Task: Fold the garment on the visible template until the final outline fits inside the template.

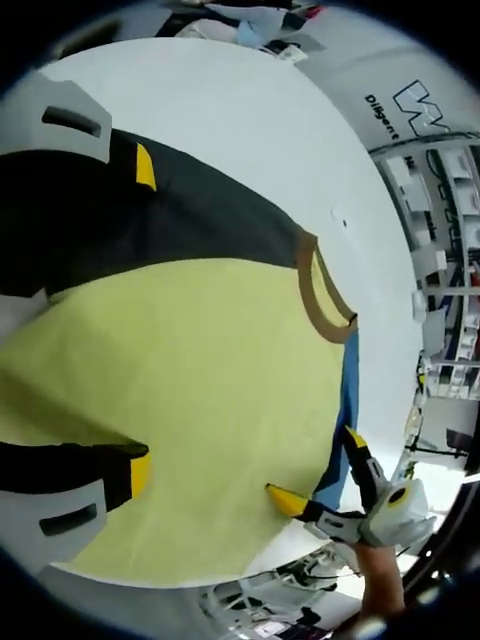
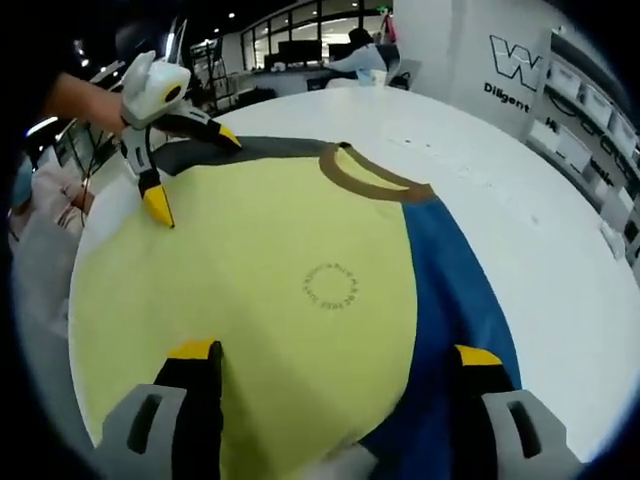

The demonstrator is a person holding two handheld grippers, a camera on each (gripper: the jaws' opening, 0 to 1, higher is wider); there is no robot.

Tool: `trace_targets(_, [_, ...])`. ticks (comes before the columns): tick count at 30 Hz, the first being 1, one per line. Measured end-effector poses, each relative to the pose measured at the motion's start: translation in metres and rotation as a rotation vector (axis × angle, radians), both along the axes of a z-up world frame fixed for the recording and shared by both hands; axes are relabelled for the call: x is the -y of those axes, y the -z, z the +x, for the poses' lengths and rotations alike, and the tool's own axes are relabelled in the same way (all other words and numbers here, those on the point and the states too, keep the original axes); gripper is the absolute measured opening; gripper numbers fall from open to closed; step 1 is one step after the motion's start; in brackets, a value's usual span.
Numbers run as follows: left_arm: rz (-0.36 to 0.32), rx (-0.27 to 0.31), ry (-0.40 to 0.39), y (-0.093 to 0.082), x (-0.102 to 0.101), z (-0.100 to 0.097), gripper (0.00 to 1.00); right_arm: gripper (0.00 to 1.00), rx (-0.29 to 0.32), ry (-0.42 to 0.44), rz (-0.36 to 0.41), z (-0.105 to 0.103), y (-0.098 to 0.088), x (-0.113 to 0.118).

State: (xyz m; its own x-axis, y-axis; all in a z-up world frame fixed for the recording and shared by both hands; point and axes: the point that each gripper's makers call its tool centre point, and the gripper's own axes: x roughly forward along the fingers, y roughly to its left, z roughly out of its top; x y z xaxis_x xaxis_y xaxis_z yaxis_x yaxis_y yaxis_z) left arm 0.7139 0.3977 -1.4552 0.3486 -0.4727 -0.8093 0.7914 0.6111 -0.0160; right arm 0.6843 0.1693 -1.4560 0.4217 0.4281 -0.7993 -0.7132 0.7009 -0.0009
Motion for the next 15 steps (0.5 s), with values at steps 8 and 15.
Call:
trace_targets(8, [-0.025,0.02,0.043,-0.01,0.002,-0.017,0.99,0.99,0.037,0.024,0.052,-0.028,-0.008,0.015])
trace_targets(15, [0.007,-0.006,0.039,0.001,-0.013,-0.029,0.99,0.96,0.021,0.132,0.045,-0.038,-0.002,0.055])
